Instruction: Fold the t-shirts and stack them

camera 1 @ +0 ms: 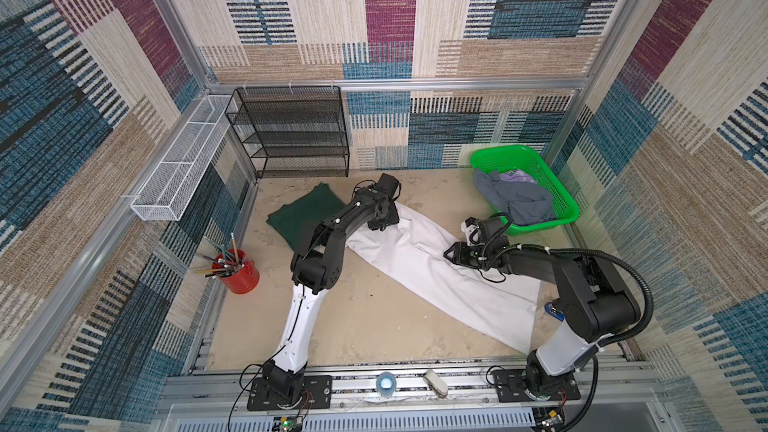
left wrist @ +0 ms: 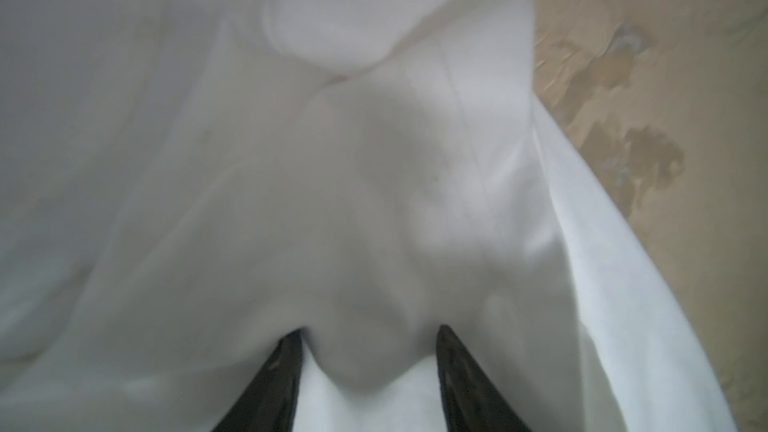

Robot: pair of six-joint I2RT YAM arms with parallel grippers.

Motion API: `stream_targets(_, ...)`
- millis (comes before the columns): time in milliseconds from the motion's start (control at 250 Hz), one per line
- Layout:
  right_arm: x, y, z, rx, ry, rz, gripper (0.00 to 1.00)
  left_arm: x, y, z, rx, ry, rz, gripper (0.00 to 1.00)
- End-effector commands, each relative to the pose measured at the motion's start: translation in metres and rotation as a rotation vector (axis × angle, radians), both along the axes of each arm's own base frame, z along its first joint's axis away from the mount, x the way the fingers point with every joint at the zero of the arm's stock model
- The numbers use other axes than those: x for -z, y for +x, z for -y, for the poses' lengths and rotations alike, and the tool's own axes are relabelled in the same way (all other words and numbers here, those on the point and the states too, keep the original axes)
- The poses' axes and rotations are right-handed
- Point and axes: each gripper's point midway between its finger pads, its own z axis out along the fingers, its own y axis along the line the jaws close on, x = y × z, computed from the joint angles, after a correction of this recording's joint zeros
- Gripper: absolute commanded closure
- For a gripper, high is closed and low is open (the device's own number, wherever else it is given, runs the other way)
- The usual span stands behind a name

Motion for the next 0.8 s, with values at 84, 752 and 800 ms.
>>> stream_targets(84,0.028,-0.039,-0.025,-0.105,0.053,-0.196,0.53,0.029,0.042,0.020,0.071,-0.023,-0.010,0.46)
stream_targets(752,-0.021,0.000,-0.073,-0.197,0.087,-0.078,0.53,-0.075,0.069,-0.088,0.037,0.181,0.272,0.40)
stream_targets(800,-0.024,0.004,-0.072,-0.190,0.080,-0.064,0.52,-0.071,0.057,-0.114,-0.009,0.233,0.241,0.41)
